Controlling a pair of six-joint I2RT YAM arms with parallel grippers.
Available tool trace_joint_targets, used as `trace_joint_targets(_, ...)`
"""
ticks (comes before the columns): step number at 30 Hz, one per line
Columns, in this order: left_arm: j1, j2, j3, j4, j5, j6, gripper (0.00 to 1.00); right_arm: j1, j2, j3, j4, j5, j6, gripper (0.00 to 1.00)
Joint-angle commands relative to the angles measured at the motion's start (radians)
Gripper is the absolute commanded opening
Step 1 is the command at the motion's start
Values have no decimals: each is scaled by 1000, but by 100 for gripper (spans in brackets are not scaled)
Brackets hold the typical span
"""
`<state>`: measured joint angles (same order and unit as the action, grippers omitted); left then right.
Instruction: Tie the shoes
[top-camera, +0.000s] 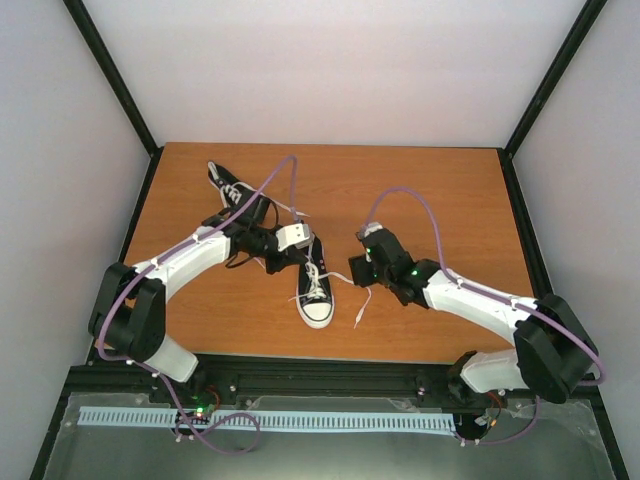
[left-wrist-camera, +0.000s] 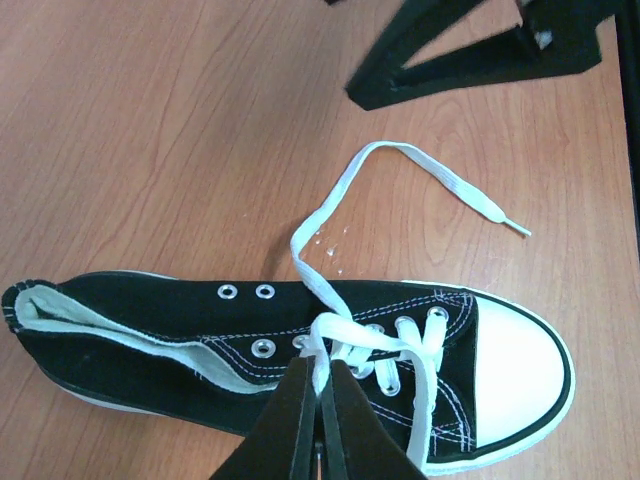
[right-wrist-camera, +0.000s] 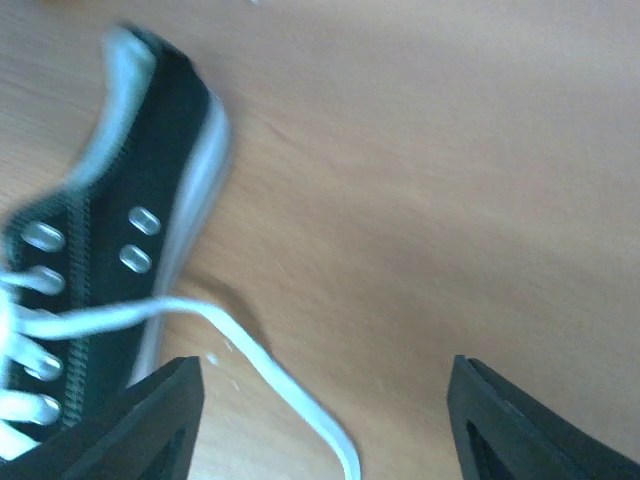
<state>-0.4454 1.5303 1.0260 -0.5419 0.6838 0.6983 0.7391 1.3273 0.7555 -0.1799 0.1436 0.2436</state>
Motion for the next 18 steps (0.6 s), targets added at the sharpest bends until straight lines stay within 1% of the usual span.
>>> trace_joint_targets(1,-7,-19,-13,35,3,-42,1,-5,-2,-66,-253,111,211,71)
trace_joint_targets(3,-8,-27,-12,8,11,-19,1,-4,-3,-91,-236,59,242,72)
trace_joint_targets(7,-8,-47,-20,-21,16,12,1,-3,34,-110,-208,30,277,72)
trace_joint_targets(9,-7,-53,-25,-22,19,17,1,-1,69,-109,-191,12,279,70)
trace_joint_targets(12,-8,-55,-31,-24,20,20,1,2,121,-102,-169,-32,278,59)
trace_joint_targets(14,-9,-56,-35,-24,21,25,1,3,143,-105,-156,-52,284,50)
trace_joint_targets(18,-9,-53,-40,-22,22,29,1,3,165,-105,-146,-72,281,24)
